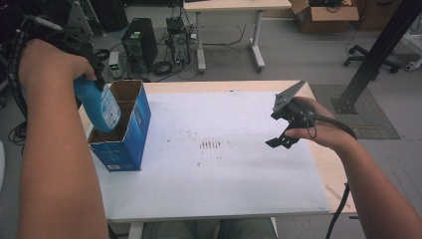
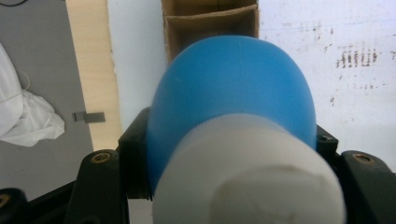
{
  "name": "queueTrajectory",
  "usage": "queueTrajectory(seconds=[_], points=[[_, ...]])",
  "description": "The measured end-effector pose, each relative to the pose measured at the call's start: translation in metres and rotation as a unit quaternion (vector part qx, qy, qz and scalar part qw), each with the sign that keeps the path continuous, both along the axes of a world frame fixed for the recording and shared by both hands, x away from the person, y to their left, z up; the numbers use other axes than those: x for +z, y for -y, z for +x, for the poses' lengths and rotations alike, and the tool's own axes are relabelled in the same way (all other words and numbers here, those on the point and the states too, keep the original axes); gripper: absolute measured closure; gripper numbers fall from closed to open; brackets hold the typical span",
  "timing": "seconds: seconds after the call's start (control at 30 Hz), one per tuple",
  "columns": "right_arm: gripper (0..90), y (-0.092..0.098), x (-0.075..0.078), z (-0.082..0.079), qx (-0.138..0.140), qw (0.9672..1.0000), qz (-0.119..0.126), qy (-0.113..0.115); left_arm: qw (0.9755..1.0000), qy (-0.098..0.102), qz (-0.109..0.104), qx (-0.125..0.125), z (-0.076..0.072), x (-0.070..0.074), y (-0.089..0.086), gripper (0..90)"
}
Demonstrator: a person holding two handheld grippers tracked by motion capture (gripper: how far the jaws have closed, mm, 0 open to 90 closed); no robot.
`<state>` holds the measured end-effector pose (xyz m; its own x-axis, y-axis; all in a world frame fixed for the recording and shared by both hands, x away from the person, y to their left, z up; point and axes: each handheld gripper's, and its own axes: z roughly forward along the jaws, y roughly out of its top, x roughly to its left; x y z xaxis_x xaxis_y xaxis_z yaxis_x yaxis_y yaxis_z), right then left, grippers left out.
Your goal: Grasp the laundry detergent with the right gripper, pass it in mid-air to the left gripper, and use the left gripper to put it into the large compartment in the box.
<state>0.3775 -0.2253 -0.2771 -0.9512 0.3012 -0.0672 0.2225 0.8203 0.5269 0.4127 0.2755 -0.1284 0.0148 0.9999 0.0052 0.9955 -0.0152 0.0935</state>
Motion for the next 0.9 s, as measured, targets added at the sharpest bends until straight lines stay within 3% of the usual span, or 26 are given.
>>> queueTrajectory(seconds=[0.9], points=[[3.0,-0.003,0.0,-0.004,0.005,0.9999,-0.013,-0.01,0.9996,-0.024,-0.007,-0.011,0.006,-0.073,0.001,38.0]])
